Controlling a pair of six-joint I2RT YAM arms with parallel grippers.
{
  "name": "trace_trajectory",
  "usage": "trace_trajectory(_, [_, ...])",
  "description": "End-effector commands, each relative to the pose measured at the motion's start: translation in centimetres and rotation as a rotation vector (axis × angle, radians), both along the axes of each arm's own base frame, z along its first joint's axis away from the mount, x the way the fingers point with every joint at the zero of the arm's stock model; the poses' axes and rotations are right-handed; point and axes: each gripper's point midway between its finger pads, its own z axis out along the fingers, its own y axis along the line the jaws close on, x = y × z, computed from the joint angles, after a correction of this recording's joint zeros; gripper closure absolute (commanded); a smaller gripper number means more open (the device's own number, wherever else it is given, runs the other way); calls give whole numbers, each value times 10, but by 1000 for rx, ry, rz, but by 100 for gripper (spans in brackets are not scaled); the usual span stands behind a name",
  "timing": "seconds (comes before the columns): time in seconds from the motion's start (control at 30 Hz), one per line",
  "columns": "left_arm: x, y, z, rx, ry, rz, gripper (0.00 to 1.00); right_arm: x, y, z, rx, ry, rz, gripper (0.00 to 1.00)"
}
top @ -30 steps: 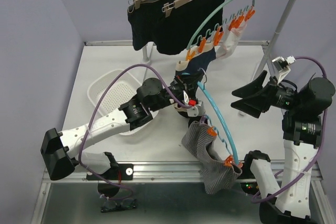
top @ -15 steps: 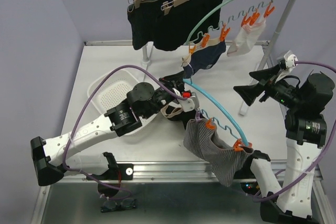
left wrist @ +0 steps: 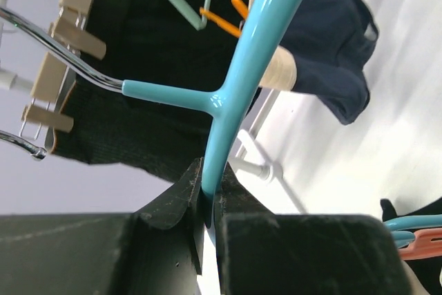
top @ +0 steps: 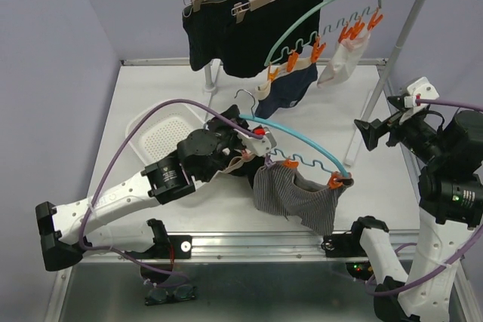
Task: Remove the underwear clipped to the hanger
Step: Adjust the hanger at the center of the board.
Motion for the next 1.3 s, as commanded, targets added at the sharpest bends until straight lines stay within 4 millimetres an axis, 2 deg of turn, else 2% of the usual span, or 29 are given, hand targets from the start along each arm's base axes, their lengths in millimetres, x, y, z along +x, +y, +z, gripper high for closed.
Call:
trace_trajectory(0.0, [7, 30, 24, -147, -68, 116, 100, -14, -7, 4, -155, -39, -7, 0])
trace_trajectory(0.17, [30, 49, 24, -203, -54, 181, 100, -32, 8, -5, -213, -9, 103, 0])
trace_trajectory(0.2, [32, 51, 30, -220, -55, 185, 100, -36, 12, -9, -207, 12, 126, 0])
trace_trajectory(0.33, [38, 47, 34, -270, -13, 194, 100, -56, 41, -22, -117, 69, 303, 0])
trace_trajectory(0.4, [39, 43, 30, -277, 27, 197, 100, -62, 48, -25, -72, 94, 338, 0])
trace_trajectory(0.43, [39, 43, 34, -296, 40, 199, 100, -64, 50, -25, -48, 106, 342, 0])
trace_trajectory(0.47, [40, 37, 24, -300, 88, 197, 100, -66, 52, -26, -34, 111, 351, 0])
trace_trajectory(0.63, [33, 25, 21, -343, 147, 130, 100, -58, 48, -28, 12, 139, 301, 0])
trace_trajectory(0.8, [29, 27, 18, -366, 170, 125, 100, -43, 37, -18, 88, 170, 194, 4])
trace_trajectory(1.0, [28, 22, 9, -377, 227, 122, 100, -50, 47, -6, 210, 194, 212, 5])
trace_trajectory(1.13, [26, 21, 6, -380, 239, 117, 100, -47, 46, 11, 295, 199, 174, 5])
trace_trajectory(1.23, [25, 20, 9, -399, 244, 109, 100, -45, 50, 12, 389, 258, 185, 11])
trace_trajectory(1.27, [25, 19, 4, -384, 259, 111, 100, -45, 54, 3, 427, 306, 214, 12])
